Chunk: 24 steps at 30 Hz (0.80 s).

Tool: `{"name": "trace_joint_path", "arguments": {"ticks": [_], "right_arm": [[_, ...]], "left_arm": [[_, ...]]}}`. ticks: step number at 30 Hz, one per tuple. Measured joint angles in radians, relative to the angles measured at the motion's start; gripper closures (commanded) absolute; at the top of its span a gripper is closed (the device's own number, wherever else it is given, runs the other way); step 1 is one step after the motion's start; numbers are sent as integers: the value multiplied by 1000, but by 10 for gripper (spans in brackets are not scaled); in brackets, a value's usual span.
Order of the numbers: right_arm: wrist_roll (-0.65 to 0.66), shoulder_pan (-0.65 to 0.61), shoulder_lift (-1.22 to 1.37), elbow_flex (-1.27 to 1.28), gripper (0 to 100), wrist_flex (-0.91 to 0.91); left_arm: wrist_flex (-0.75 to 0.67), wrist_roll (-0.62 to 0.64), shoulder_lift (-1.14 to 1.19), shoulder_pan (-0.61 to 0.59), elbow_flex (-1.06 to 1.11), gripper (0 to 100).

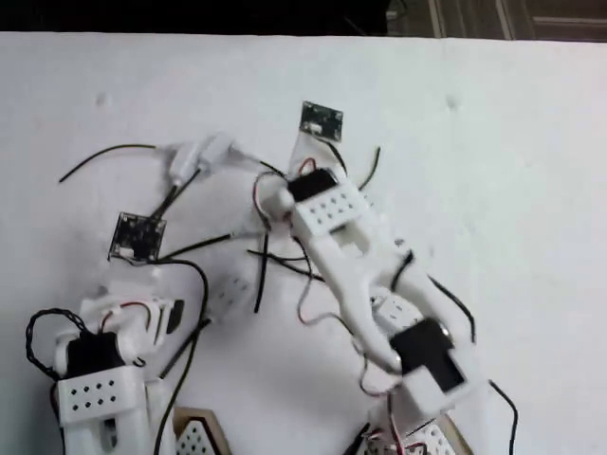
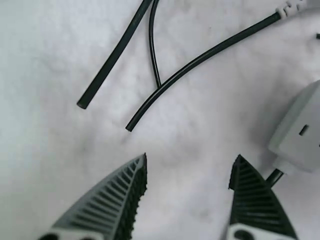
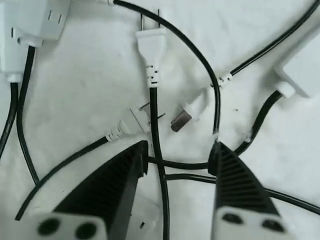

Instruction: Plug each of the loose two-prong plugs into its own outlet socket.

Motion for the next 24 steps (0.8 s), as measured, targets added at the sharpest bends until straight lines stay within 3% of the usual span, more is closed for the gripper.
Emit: {"name": "trace_joint_path", "arguments": {"ticks": [7,16,24], "right_arm": [[-91,54,216,-199,801,44],[-100,87,365,-296,809,48],[-103,103,473,-377,971,55]], "left_arm": [[0,0,0,0,0,729],[0,0,0,0,0,729],[0,0,0,0,0,729]]}}
